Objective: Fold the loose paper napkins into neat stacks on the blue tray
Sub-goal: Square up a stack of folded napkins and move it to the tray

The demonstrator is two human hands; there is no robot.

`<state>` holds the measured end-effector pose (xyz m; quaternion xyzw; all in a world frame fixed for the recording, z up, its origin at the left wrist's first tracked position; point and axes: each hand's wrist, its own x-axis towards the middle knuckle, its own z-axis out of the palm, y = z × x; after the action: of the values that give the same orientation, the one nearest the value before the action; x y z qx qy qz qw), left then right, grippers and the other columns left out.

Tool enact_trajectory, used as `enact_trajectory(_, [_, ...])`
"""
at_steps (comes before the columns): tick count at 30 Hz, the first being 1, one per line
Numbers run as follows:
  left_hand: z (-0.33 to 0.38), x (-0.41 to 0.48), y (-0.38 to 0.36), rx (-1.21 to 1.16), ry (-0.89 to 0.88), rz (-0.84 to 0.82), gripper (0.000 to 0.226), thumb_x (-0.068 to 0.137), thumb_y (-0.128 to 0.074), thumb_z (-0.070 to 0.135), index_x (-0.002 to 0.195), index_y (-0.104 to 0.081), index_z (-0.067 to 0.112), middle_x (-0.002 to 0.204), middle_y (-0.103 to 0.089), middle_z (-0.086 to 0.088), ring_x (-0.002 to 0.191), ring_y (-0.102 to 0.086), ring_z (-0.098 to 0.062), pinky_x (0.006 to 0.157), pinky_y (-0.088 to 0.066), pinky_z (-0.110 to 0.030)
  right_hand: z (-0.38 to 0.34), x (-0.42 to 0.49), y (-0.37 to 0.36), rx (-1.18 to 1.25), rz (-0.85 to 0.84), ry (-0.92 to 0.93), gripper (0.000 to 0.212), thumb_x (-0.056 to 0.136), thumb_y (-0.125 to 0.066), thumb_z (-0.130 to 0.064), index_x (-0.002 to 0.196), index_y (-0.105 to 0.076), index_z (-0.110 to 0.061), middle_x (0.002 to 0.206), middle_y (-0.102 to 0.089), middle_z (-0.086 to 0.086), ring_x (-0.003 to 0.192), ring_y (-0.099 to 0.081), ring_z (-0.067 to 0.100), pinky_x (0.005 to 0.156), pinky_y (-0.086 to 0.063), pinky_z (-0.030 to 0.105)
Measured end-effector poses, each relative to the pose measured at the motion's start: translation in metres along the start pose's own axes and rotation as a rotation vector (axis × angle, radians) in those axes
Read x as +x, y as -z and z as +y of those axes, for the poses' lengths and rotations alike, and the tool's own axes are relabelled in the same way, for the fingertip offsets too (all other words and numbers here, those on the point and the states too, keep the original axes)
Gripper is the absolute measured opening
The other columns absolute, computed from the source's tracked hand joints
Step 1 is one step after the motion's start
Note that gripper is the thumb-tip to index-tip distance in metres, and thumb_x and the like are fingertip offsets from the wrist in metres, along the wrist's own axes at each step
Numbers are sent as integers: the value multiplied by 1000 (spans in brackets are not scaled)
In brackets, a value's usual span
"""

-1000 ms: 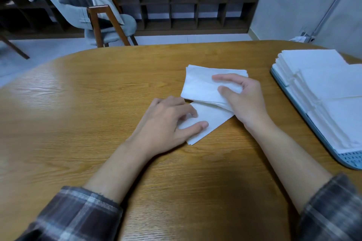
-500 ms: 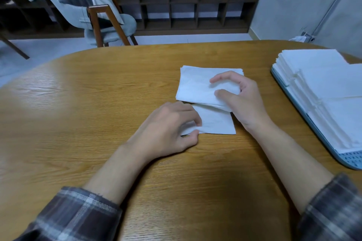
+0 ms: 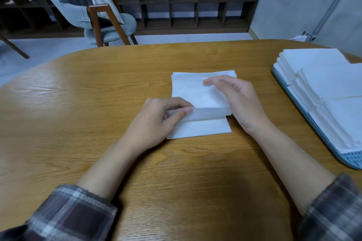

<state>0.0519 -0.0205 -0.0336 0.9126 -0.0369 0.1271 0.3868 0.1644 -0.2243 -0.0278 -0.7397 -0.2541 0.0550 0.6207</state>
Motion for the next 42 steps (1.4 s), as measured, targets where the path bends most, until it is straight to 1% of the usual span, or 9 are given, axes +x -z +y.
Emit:
enact_trajectory(5, [-1, 2, 1, -100, 49, 112, 15, 105, -65, 30, 102, -80, 27, 101, -77, 23, 90, -70, -12, 78, -52, -34, -3, -5, -2, 31, -69, 8, 36, 107, -54, -41, 105, -81, -18, 117, -78, -13, 124, -62, 0, 108, -36, 22])
enact_trajectory(8, [-3, 4, 2, -185, 76, 217, 13, 104, -66, 29, 102, -79, 28, 102, -78, 20, 91, -71, -20, 82, -55, -49, -5, -9, -5, 22, -101, 20, 23, 101, -68, -34, 104, -80, -15, 109, -80, -10, 106, -71, 3, 91, -47, 16])
enact_trajectory(12, [-6, 7, 6, -346, 83, 313, 13, 99, -76, 24, 111, -77, 28, 95, -78, 4, 90, -72, -18, 77, -59, -45, -3, -11, -8, 63, -82, -23, 7, 98, -74, -16, 95, -79, -13, 91, -80, -5, 81, -75, 10, 69, -55, 23])
enact_trajectory(17, [3, 7, 6, -387, 42, 348, 15, 93, -78, 6, 107, -72, 6, 95, -75, -4, 63, -57, 5, 55, -37, -9, -6, -11, -9, 199, -89, -66, 16, 98, -72, -10, 113, -74, -7, 104, -80, -1, 94, -77, 18, 78, -61, 31])
enact_trajectory(22, [-10, 10, 4, -399, 96, 374, 4, 93, -81, 16, 97, -79, 18, 98, -79, 11, 67, -53, -17, 62, -40, -38, -8, -13, -11, 240, -136, -70, 27, 98, -72, -11, 125, -67, -13, 118, -77, 5, 108, -75, 26, 91, -60, 41])
enact_trajectory(29, [-6, 9, 1, -382, 120, 328, 7, 93, -82, 19, 93, -82, 26, 90, -80, 3, 59, -44, -33, 54, -34, -32, -5, -12, -12, 208, -139, -73, 33, 90, -75, -24, 122, -69, -27, 109, -75, -4, 98, -72, 16, 81, -57, 34])
enact_trajectory(32, [-5, 9, 2, -347, 132, 338, 8, 93, -81, 20, 93, -82, 28, 90, -79, 8, 55, -39, -17, 50, -32, -29, -6, -12, -12, 187, -133, -57, 28, 99, -72, -12, 124, -68, -24, 110, -74, -3, 98, -72, 15, 82, -57, 34])
enact_trajectory(38, [2, 7, 3, -337, 179, 405, 32, 94, -80, 26, 124, -69, 30, 117, -71, 12, 104, -66, -8, 79, -53, -21, -10, -12, -11, 286, -140, -53, 42, 100, -69, -5, 136, -59, -23, 111, -73, 4, 100, -72, 23, 87, -60, 43])
enact_trajectory(42, [7, 6, 7, -587, 363, 214, 43, 95, -74, 48, 135, -59, 48, 111, -75, -7, 95, -72, -26, 90, -60, -44, -10, -10, -7, 433, -149, -90, 57, 98, -70, -3, 141, -49, -33, 121, -70, 15, 109, -71, 34, 91, -62, 52])
